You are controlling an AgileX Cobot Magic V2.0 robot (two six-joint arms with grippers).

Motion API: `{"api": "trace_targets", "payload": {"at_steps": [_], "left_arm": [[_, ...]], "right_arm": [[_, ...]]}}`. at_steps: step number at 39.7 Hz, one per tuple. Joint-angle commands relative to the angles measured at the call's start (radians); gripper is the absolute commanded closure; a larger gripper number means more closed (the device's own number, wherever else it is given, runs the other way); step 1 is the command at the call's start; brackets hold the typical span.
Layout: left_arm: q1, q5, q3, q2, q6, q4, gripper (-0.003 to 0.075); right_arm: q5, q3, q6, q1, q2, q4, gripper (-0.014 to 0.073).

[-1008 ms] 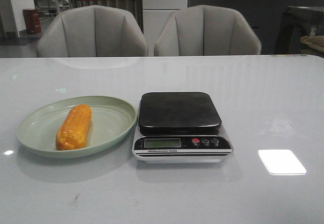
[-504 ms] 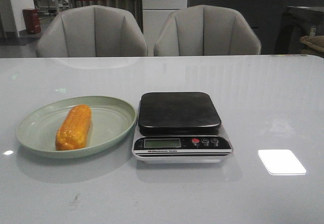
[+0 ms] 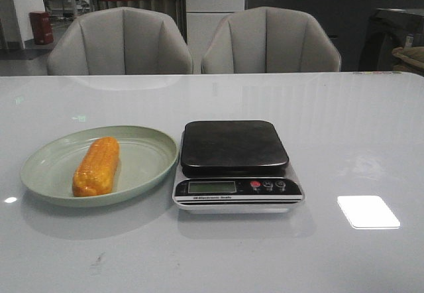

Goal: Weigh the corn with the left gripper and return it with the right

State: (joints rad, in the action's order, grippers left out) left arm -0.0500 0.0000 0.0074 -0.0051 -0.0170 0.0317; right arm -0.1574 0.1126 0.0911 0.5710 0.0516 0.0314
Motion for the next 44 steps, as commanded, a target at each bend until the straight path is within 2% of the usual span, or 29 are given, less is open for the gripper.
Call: {"api": "trace_targets", "payload": {"at_steps": [1, 5, 12, 21, 26, 44], "left_arm": [[0.002, -0.081, 0.031, -0.020, -0.006, -0.001, 0.0607], [0.002, -0.081, 0.031, -0.020, -0.006, -0.001, 0.0607], [0.002, -0.081, 0.031, -0.020, -0.006, -0.001, 0.0607], [0.002, -0.081, 0.031, -0.020, -0.006, -0.001, 0.0607], [0.002, -0.081, 0.031, -0.020, -0.006, -0.001, 0.0607], [0.002, -0.081, 0.031, -0.020, -0.006, -0.001, 0.0607]], "right_arm": [[0.072, 0.016, -0.006, -0.024, 0.009, 0.019, 0.0428], [0.065, 0.016, -0.006, -0.098, 0.009, 0.021, 0.0428], [0.077, 0.010, -0.006, -0.288, 0.007, 0.021, 0.0428], [0.137, -0.090, -0.006, -0.463, -0.064, 0.021, 0.0428], [0.208, -0.152, -0.006, -0.491, -0.080, 0.021, 0.0428], [0.196, -0.148, -0.006, -0.492, -0.080, 0.021, 0.0428]]}}
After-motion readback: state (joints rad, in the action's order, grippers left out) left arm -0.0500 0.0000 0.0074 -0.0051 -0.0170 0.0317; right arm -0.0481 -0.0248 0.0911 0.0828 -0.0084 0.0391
